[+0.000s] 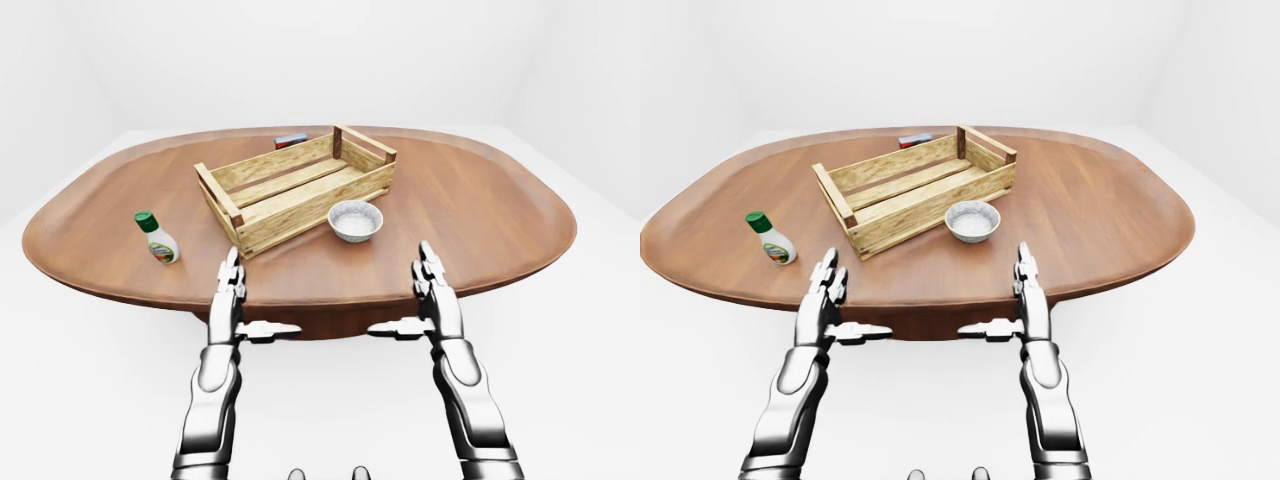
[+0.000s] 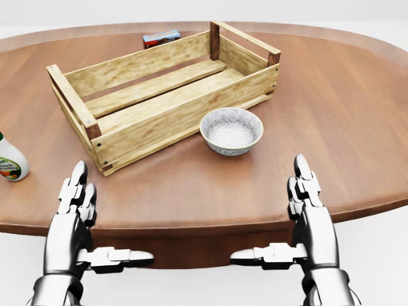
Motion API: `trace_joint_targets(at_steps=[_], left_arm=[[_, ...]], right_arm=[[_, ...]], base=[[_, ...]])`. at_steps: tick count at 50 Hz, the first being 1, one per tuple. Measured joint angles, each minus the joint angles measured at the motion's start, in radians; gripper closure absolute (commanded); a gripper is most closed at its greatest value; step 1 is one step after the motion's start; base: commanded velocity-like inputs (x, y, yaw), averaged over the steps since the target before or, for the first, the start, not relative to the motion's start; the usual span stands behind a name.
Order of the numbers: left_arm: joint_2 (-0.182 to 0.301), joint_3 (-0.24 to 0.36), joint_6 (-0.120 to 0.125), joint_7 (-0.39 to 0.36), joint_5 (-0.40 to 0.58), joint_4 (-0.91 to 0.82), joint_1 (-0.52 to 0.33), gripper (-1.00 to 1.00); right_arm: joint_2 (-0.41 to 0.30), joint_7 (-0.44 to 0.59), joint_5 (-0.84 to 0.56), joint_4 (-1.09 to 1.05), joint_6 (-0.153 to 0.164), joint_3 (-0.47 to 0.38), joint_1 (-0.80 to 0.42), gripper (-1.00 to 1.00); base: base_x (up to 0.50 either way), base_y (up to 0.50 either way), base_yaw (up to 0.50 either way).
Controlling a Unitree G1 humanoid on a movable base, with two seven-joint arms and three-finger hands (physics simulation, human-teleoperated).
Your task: Pick up the salad dressing and put it in the tray.
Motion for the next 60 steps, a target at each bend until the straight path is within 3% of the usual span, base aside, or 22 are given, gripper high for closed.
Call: trace_joint_targets(at_steps=[3, 5, 18, 29, 33, 41, 60], left_arm=[[0.017, 0.039, 0.038, -0.007, -0.012, -0.047, 0.001, -1.0], [0.029, 0.068, 0.067, -0.013, -0.021, -0.089, 0.004, -1.0], [0.087, 0.291, 0.067, -0.06, -0.086, -0.422, 0.02, -1.0], [0.156, 0.49, 0.067, -0.093, -0.169, -0.467, 0.011, -1.0], [0.178, 0.546, 0.067, -0.098, -0.196, -0.463, 0.014, -1.0], [0.2, 0.609, 0.067, -0.104, -0.224, -0.45, 0.019, -1.0], [0.212, 0.654, 0.067, -0.109, -0.232, -0.455, 0.032, -1.0]], right_arm=[[-0.009, 0.01, 0.004, -0.096, 0.048, -0.028, 0.018, -1.0], [-0.016, 0.018, 0.005, -0.179, 0.048, -0.054, 0.03, -1.0], [-0.064, 0.116, 0.078, -0.713, 0.048, -0.372, 0.065, -1.0], [-0.304, -0.086, 0.558, -0.893, 0.048, -0.735, 0.206, -1.0], [-0.361, -0.138, 0.673, -0.922, 0.048, -0.817, 0.25, -1.0], [-0.441, -0.206, 0.682, -0.952, 0.048, -0.834, 0.282, -1.0], [-0.455, -0.182, 0.501, -0.978, 0.048, -0.771, 0.245, -1.0]], base=[[0.0, 0.0, 0.0], [0.0, 0.0, 0.0], [0.0, 0.0, 0.0], [0.0, 0.0, 0.0], [0.0, 0.0, 0.0], [0.0, 0.38, 0.0], [0.01, 0.5, 0.0]])
